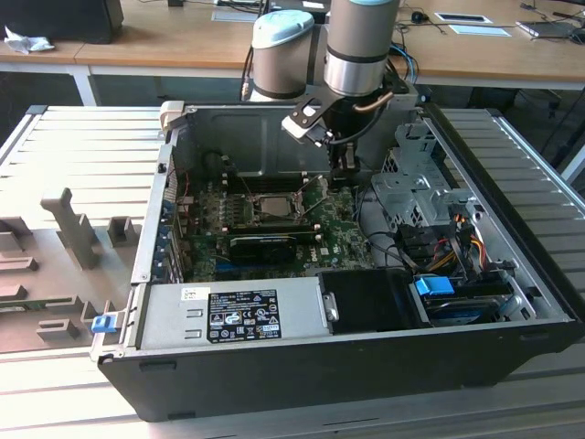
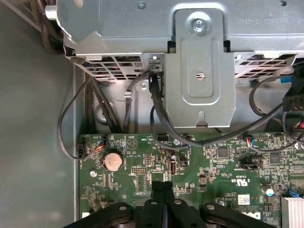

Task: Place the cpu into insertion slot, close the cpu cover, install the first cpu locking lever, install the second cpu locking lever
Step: 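Close the cpu cover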

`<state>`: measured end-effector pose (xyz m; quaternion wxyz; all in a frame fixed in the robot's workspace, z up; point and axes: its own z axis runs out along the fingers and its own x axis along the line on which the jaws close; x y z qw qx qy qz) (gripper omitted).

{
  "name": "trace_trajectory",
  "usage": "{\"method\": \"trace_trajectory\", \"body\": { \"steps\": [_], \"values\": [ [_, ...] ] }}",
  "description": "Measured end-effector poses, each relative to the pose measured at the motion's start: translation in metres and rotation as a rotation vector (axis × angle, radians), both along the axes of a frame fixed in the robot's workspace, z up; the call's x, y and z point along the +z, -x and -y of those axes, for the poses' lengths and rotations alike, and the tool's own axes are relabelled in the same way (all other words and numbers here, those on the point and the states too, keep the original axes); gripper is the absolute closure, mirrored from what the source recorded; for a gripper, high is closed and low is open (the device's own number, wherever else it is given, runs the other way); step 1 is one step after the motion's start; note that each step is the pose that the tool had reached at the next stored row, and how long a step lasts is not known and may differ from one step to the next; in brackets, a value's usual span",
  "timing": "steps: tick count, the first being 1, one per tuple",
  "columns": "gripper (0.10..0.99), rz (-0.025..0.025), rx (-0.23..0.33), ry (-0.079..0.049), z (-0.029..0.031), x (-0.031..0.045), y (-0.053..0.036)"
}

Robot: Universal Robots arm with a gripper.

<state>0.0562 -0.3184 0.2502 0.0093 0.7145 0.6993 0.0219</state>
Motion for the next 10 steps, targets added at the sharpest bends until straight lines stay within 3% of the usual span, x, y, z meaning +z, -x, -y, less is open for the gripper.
{"method": "trace_trajectory", "body": {
  "steps": [2,7,10],
  "values": [
    [0.980,0.0000,0.000,0.000,0.0000,0.0003,0.0017],
    [0.980,0.0000,0.000,0.000,0.0000,0.0007,0.0174],
    [0.980,0.0000,0.000,0.000,0.0000,0.0007,0.0183]
  ]
}}
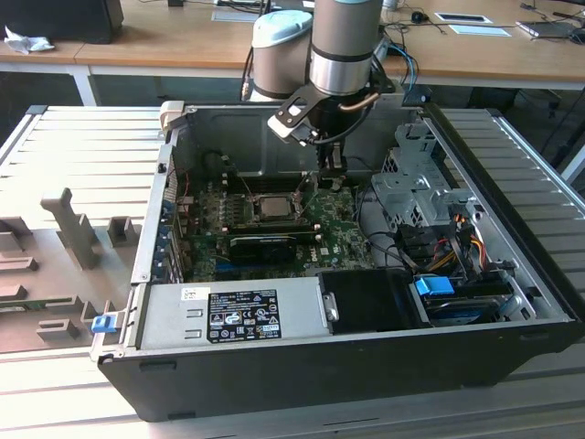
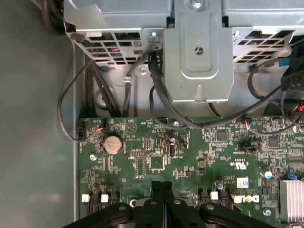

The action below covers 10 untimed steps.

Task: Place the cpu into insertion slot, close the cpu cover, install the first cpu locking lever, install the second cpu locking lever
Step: 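Close the cpu cover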

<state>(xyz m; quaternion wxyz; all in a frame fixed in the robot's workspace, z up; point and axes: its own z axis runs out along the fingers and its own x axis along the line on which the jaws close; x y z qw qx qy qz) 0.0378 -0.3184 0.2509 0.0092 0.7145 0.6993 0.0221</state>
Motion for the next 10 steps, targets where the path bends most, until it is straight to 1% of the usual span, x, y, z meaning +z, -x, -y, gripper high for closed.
{"method": "trace_trajectory", "body": {
  "steps": [3,10],
  "values": [
    [0.980,0.0000,0.000,0.000,0.0000,0.0000,0.0022],
    [0.980,0.0000,0.000,0.000,0.0000,-0.0001,0.0144]
  ]
}}
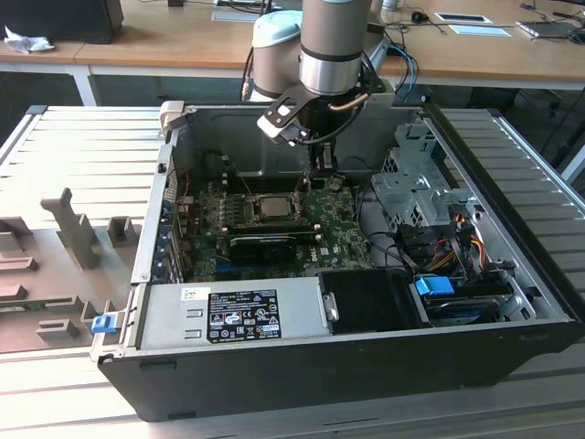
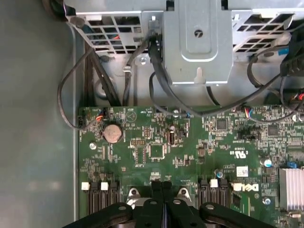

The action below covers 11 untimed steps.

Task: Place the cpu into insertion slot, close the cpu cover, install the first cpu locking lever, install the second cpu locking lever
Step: 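Close the cpu cover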

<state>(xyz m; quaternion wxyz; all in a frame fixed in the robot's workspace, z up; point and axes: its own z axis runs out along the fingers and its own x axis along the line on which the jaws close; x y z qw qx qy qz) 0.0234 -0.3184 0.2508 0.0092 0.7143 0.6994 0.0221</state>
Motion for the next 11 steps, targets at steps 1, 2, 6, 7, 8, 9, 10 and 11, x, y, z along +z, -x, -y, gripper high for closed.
{"method": "trace_trajectory", "body": {
  "steps": [1,2,6,7,8,9,10,11],
  "values": [
    [0.980,0.0000,0.000,0.000,0.0000,0.0000,0.0015],
    [0.980,0.0000,0.000,0.000,0.0000,0.0000,0.0031],
    [0.980,-0.0001,0.000,0.000,0.0000,-0.0001,0.0147],
    [0.980,0.0000,0.000,0.000,0.0000,-0.0001,0.0180],
    [0.980,0.0000,0.000,0.000,0.0000,-0.0001,0.0213],
    [0.980,0.0000,0.000,0.000,-0.0001,-0.0001,0.0247],
    [0.980,0.0000,0.000,0.000,-0.0001,-0.0001,0.0288],
    [0.980,0.0000,0.000,0.000,0.0000,-0.0003,0.0343]
  ]
}}
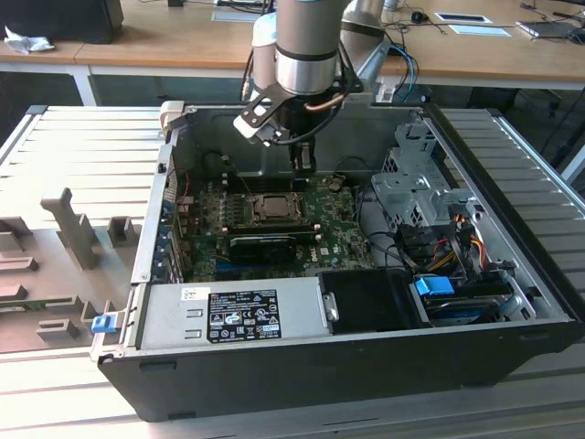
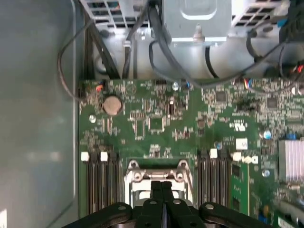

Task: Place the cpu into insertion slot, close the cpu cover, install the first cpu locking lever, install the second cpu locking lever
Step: 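Close the cpu cover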

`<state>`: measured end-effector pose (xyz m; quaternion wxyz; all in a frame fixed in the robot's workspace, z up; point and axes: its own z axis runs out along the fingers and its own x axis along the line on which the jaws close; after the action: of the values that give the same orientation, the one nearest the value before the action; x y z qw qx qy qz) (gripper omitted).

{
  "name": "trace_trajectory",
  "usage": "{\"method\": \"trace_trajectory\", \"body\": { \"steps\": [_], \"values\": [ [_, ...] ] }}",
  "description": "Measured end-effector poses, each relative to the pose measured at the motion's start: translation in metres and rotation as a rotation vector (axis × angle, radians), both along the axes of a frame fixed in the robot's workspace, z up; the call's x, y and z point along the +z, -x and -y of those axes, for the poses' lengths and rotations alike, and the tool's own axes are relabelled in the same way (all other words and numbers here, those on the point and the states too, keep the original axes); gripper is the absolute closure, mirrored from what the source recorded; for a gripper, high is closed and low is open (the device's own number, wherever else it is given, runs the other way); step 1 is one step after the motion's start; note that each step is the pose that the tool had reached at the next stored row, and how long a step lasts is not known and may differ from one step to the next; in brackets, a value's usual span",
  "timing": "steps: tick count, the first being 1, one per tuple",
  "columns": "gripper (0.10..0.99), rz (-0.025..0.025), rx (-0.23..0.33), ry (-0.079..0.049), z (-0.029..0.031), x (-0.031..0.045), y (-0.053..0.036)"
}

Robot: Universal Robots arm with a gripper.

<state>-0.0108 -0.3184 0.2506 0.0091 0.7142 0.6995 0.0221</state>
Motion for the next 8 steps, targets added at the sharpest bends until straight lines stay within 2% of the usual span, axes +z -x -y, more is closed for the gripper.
{"method": "trace_trajectory", "body": {
  "steps": [2,6,8],
  "values": [
    [0.980,0.0000,0.001,0.000,0.0000,-0.0053,0.0093],
    [0.980,-0.0002,0.012,0.000,0.0000,-0.0133,0.0163],
    [0.980,-0.0003,0.021,0.000,0.0000,-0.0141,0.0190]
  ]
}}
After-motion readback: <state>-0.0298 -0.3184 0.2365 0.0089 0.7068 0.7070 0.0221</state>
